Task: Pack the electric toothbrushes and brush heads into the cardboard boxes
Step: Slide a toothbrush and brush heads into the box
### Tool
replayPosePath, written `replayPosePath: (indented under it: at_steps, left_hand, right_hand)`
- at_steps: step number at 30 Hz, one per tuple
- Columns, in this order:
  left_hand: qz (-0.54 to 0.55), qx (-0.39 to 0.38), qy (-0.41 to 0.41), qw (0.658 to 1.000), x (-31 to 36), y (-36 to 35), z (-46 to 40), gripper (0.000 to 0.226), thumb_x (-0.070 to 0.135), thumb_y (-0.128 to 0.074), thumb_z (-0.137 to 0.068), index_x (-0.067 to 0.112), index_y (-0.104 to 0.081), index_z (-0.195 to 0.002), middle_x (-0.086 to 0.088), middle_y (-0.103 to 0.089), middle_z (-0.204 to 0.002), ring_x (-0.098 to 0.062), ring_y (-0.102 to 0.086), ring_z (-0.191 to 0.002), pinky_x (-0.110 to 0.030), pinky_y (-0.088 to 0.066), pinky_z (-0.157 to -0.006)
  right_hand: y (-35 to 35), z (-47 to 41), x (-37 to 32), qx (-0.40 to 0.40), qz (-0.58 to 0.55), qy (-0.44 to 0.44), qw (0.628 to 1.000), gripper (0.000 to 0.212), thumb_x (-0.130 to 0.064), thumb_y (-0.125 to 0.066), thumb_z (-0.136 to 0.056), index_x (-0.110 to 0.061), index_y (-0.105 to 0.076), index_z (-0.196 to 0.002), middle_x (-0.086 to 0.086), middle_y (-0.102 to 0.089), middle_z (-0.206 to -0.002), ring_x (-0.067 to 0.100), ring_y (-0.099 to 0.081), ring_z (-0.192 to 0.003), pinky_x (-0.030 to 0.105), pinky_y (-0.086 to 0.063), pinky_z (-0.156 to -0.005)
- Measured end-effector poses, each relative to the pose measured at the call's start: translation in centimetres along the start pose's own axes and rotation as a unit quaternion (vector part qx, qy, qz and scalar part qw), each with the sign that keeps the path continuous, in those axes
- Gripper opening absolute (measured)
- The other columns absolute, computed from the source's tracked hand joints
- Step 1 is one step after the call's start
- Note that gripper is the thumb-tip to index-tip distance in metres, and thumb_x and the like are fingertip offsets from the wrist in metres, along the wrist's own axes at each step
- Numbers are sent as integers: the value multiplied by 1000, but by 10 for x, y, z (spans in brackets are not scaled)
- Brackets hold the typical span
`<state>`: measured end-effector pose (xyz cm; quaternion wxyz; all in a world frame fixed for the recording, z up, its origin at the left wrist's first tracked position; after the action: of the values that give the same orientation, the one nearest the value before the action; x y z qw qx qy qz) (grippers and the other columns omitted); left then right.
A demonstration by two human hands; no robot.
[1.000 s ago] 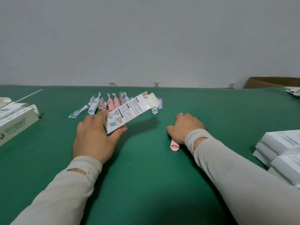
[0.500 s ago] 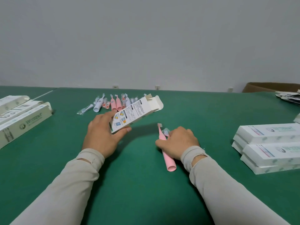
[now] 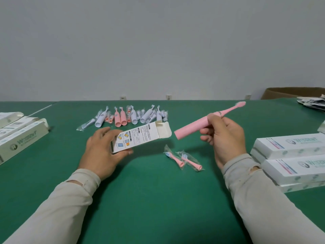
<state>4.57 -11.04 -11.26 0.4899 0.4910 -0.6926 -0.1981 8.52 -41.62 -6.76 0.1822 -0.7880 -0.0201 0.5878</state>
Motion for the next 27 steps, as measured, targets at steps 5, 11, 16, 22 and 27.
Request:
replayPosePath:
  at_steps: [5, 11, 16, 22, 27]
  left_hand:
    - [9, -7, -8, 1000, 2, 2, 2, 65, 46, -83, -73, 33, -58, -131, -7, -39, -150, -30, -29, -140, -45, -25, -114]
    - [40, -2, -41, 998, 4, 2, 4, 60, 43, -85, -71, 38, -58, -124, 0, -43, -144, -24, -32, -138, -34, -25, -109]
    - [47, 5, -77, 996, 6, 1, 3, 57, 45, -86, -68, 37, -60, -118, 10, -54, -123, -19, -45, -118, -27, -29, -97]
    - [40, 5, -72, 997, 4, 0, 2, 58, 51, -83, -68, 39, -59, -118, 11, -57, -117, -19, -47, -113, -30, -33, -92]
    - [23, 16, -43, 999, 2, 1, 1, 59, 50, -83, -70, 34, -60, -121, 9, -58, -120, -21, -46, -115, -34, -36, -94]
  right_hand:
    - [-8, 8, -2, -16, -57, -9, 998, 8, -6, -60, -94, -1, -62, -101, 5, -70, -73, 15, -68, -61, 23, -56, -56]
    - [-9, 12, -1, -52, -52, -11, 997, 9, -1, -57, -93, -5, -61, -101, 6, -70, -75, 16, -68, -64, 24, -56, -58]
    - [-11, 15, 4, -154, -35, -54, 986, 19, 7, -56, -91, -5, -59, -106, 12, -76, -95, 16, -68, -68, 27, -58, -63]
    - [-20, 21, 13, -188, -33, -142, 971, 22, 2, -64, -91, -7, -63, -111, 12, -74, -85, 16, -71, -73, 26, -58, -63]
    - [-7, 7, 8, -89, -44, -56, 993, 8, -1, -62, -95, -4, -62, -103, 9, -76, -78, 17, -75, -75, 20, -58, -63]
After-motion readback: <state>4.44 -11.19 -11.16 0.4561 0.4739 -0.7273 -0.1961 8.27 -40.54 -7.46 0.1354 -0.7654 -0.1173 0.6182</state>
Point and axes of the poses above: each hand's wrist, its own z-axis away from the middle knuckle, its own y-axis out of the back of the hand, x = y × z, the point moved 1 cm from there along -z, towards the middle knuckle
